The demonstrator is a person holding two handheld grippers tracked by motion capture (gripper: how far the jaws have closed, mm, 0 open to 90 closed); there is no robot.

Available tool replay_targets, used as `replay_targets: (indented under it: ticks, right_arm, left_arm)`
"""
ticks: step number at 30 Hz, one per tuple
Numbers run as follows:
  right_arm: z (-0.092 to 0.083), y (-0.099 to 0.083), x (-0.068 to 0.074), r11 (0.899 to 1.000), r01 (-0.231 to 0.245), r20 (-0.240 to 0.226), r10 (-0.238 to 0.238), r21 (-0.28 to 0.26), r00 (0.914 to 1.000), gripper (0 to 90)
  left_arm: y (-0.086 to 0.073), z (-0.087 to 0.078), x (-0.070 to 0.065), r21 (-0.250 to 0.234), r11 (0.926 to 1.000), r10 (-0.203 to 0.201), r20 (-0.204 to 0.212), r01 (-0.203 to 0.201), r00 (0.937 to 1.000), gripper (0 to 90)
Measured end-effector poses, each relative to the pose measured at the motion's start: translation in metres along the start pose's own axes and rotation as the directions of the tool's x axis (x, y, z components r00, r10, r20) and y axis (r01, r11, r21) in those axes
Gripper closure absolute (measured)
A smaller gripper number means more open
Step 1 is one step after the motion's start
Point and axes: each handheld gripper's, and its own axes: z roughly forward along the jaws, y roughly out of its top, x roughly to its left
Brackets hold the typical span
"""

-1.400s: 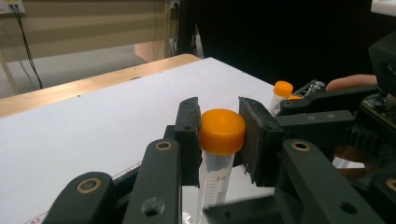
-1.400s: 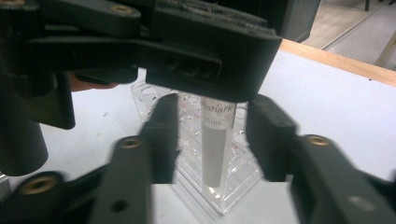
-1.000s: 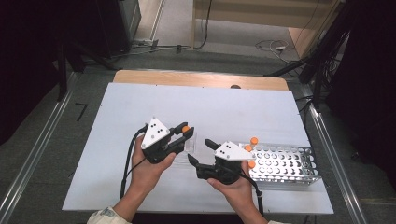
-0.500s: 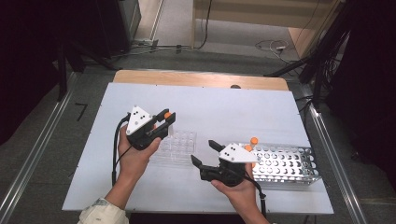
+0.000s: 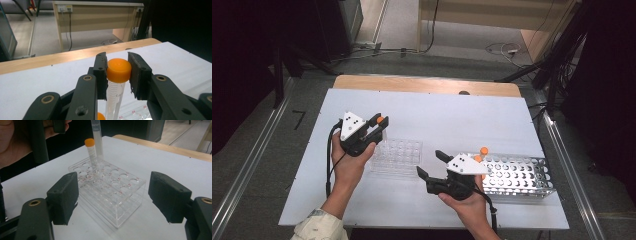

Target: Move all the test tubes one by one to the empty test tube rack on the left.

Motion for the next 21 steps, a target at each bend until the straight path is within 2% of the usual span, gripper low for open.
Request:
replay_targets:
  ticks: [7,17,21]
  right_arm:
    - [0.000,0.000,0.000,1.000,0.000,-0.001,0.000,0.000,1.0000,23.0]
    - [0.000,-0.002,0.001,1.000,-0.003,-0.005,0.003,0.003,1.0000,23.0]
    - [0.000,-0.002,0.001,1.000,-0.008,-0.007,0.008,0.003,0.9999,23.1]
  left_arm:
    - [-0.010,0.003,-0.002,0.030,0.9994,0.020,-0.002,-0.020,0.9998,70.2]
    - [-0.029,0.008,-0.002,0.073,0.9970,0.028,-0.013,-0.027,0.9995,70.0]
    - [-0.032,0.008,-0.004,0.071,0.9970,0.032,-0.013,-0.031,0.9994,69.8]
